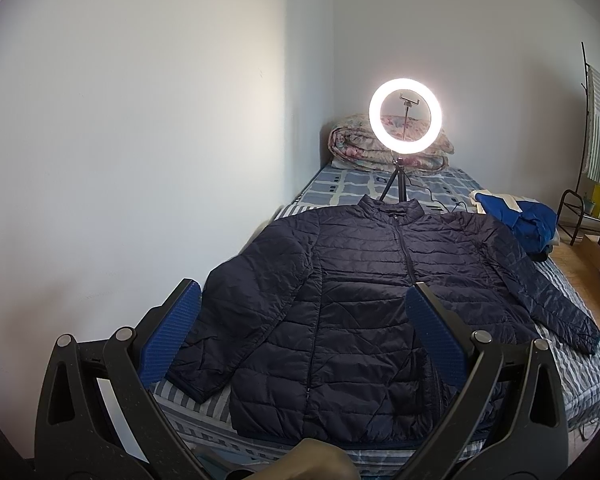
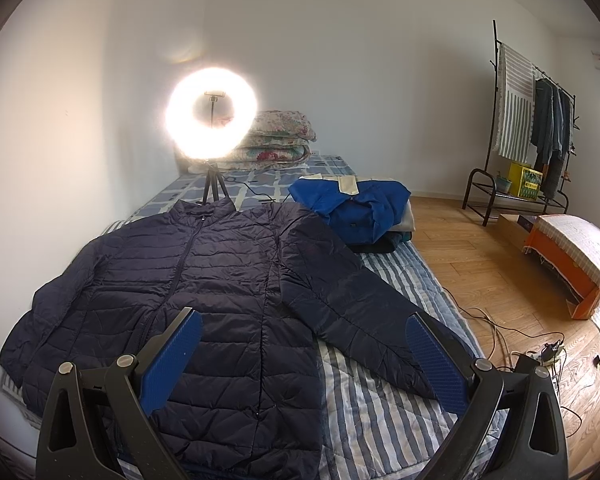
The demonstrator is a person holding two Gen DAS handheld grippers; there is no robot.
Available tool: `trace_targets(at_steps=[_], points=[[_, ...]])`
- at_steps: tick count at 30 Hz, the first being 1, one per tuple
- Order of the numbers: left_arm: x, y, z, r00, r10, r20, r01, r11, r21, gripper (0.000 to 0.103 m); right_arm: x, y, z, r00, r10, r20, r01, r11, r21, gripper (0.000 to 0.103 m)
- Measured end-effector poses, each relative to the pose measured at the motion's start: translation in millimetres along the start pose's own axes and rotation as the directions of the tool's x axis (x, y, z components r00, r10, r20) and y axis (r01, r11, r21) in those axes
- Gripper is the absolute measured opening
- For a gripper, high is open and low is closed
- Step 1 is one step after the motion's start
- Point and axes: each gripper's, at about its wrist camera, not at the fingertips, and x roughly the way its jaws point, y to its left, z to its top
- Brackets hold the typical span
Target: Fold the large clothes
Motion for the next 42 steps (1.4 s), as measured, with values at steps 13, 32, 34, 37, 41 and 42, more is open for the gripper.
trace_targets(at_steps=[13,32,34,37,41,42], points=[[-1,-1,-1,1.000,0.027,0.015,-0.027,1.000,0.014,0.103,-1,1,0,1.000,-0.002,0.002,0.002,1.000,0.001,0.103],[-7,11,-9,0.998,0.067,0.009,-0.067,0.998,0.020,0.103,-3,24,5,0.999,0.051,0.019,-0.050,0.998,-0.038,0.103],[-7,14,-9,0.997,0.076,0.009,-0.076,0.997,0.020,0.103,-2,31,6,0.998,0.065,0.018,-0.064,0.997,-0.045,0.103],[-7,21,-11,0.996,0.088,0.005,-0.088,0.996,0.017,0.103,1,44,7,0.996,0.087,0.019,-0.085,0.995,-0.057,0.103],[-5,31,-15,0.994,0.110,0.001,-0.110,0.994,0.010,0.103,3,64,10,0.993,0.117,0.026,-0.115,0.991,-0.073,0.103],[-6,34,-16,0.993,0.118,0.002,-0.118,0.993,0.008,0.103,4,70,11,0.992,0.125,0.028,-0.123,0.989,-0.078,0.103]])
